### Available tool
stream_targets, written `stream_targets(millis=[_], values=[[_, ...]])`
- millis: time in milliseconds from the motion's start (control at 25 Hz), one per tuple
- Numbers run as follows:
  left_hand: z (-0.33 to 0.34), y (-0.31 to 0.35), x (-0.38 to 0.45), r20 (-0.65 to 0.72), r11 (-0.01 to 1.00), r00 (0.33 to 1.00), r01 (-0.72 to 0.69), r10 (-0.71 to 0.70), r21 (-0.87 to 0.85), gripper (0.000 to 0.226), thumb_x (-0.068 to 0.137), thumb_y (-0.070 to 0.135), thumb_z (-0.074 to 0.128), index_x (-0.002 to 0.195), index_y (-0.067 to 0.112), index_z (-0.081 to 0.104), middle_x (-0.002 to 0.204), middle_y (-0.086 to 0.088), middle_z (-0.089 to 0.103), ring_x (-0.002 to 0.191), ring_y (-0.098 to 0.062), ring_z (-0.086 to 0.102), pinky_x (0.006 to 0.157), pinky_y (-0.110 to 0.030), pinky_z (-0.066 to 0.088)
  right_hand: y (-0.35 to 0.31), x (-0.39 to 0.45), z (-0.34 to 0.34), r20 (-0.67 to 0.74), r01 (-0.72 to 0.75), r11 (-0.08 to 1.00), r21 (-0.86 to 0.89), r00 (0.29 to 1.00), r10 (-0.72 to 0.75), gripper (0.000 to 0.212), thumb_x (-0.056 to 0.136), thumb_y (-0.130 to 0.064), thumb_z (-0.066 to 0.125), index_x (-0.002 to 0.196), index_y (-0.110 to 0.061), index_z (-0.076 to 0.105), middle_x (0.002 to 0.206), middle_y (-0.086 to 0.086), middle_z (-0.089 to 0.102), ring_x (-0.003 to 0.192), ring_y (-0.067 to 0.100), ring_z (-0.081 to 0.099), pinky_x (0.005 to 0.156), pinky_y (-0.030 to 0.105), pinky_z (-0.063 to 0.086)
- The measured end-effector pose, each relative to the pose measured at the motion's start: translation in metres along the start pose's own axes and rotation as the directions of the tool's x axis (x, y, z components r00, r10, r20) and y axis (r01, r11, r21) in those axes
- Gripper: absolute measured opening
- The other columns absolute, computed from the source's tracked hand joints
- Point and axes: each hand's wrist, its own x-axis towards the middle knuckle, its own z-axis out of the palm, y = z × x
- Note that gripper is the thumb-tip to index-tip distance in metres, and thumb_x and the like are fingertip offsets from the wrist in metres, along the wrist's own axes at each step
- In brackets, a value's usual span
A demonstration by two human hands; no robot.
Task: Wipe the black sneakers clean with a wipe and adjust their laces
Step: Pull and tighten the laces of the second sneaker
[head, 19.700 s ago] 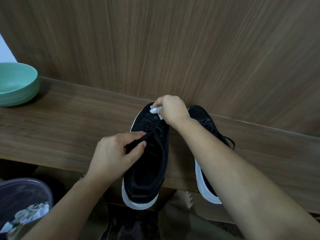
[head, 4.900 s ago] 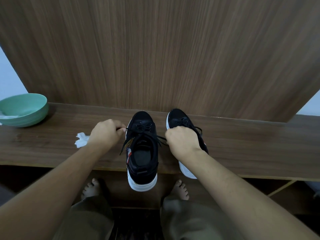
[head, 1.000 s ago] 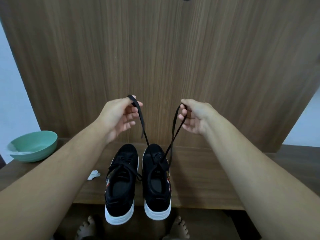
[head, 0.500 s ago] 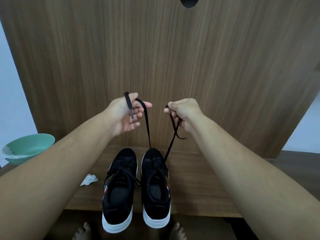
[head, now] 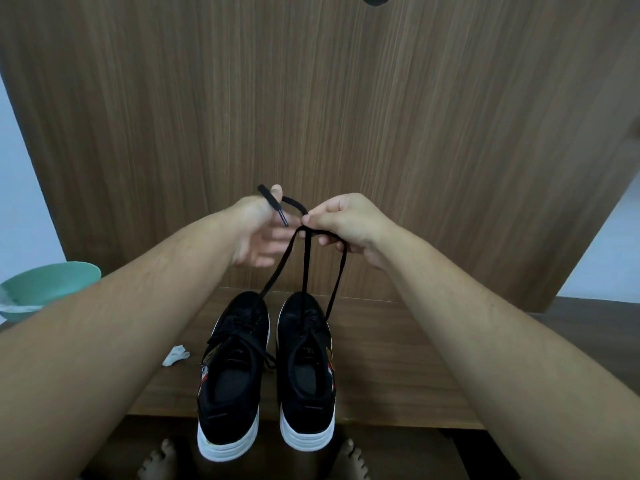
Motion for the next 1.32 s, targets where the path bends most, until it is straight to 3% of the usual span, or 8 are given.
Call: stream_targets(millis=[160,280,440,680,840,960,1200,1320], values=[[0.005,-0.017,0.001,0.191,0.991,0.979,0.042,-0.066,0.130,0.085,0.087,0.071,0.012,0.111,0.010,0.065,0.106,-0.006,0.069,0.094,-0.019,0.065,0.103,-0.048,0.035,0.003,0.000,0.003,-0.107,-0.077,0.996,0.051,0.991,0.082,0.013,0.084,-0.010,0.066,0.096,-0.013,0.060,0.071,0.002,0.069,0.045,0.004,0.053,0.039,0.016,0.034],[0.011,-0.022,0.002,0.222,0.989,0.975,0.012,0.021,-0.149,0.080,0.085,0.073,0.019,0.093,0.011,0.068,0.076,0.002,0.058,0.056,-0.007,0.048,0.064,-0.032,0.053,0.004,-0.002,0.001,-0.153,-0.048,0.997,0.067,0.987,0.058,0.010,0.085,-0.008,0.062,0.083,-0.017,0.060,0.070,0.002,0.067,0.044,0.004,0.052,0.037,0.015,0.031],[0.017,-0.026,0.004,0.238,0.933,0.971,0.108,-0.025,-0.342,0.099,0.079,0.079,0.005,0.091,0.006,0.070,0.061,0.001,0.049,0.041,-0.006,0.026,0.034,-0.016,0.024,0.003,-0.003,0.003,-0.232,0.018,0.994,-0.110,0.972,-0.044,0.019,0.088,-0.006,0.058,0.078,-0.022,0.064,0.077,0.002,0.068,0.050,0.005,0.055,0.033,0.009,0.030],[0.023,-0.026,0.004,0.044,0.982,0.985,-0.170,0.167,0.084,0.025,0.087,0.036,0.061,0.082,0.012,0.066,0.063,0.002,0.044,0.040,-0.005,0.025,0.037,-0.017,0.017,0.005,-0.002,-0.001,-0.108,-0.095,0.983,-0.155,0.991,0.078,0.015,0.082,-0.006,0.060,0.083,-0.012,0.074,0.070,0.003,0.064,0.059,0.010,0.051,0.043,0.017,0.034],[0.027,-0.025,0.003,-0.087,0.846,0.893,-0.382,0.442,0.371,0.022,0.087,0.029,0.063,0.084,0.008,0.066,0.051,0.006,0.041,0.042,-0.006,0.033,0.042,-0.018,0.026,0.007,-0.004,-0.006,-0.080,-0.083,0.950,-0.301,0.995,0.062,0.015,0.077,-0.002,0.067,0.083,-0.014,0.074,0.072,0.002,0.064,0.048,0.008,0.042,0.045,0.021,0.035],[0.029,-0.029,0.007,-0.085,0.746,0.830,-0.446,0.552,0.496,0.022,0.088,0.031,0.061,0.081,0.012,0.069,0.069,0.004,0.058,0.066,-0.010,0.051,0.059,-0.020,0.040,0.007,-0.004,-0.005,-0.092,-0.096,0.925,-0.368,0.994,0.066,0.018,0.082,-0.001,0.062,0.079,-0.016,0.073,0.087,0.002,0.068,0.047,0.005,0.040,0.050,0.022,0.038],[0.031,-0.032,0.012,-0.098,0.712,0.807,-0.449,0.583,0.540,0.023,0.088,0.032,0.059,0.085,0.011,0.068,0.081,0.001,0.063,0.077,-0.011,0.055,0.065,-0.021,0.041,0.017,-0.004,-0.009,-0.103,-0.013,0.908,-0.419,0.994,-0.034,0.009,0.074,-0.013,0.079,0.078,-0.019,0.073,0.089,-0.004,0.069,0.082,0.007,0.060,0.063,0.019,0.042],[0.028,-0.030,0.011,-0.100,0.738,0.818,-0.449,0.566,0.503,0.024,0.089,0.032,0.058,0.084,0.010,0.068,0.070,0.005,0.057,0.068,-0.009,0.051,0.058,-0.022,0.037,0.022,-0.005,-0.008,-0.136,0.064,0.907,-0.417,0.982,-0.132,0.016,0.071,-0.027,0.082,0.081,-0.025,0.069,0.075,-0.012,0.059,0.076,0.004,0.056,0.063,0.019,0.040]])
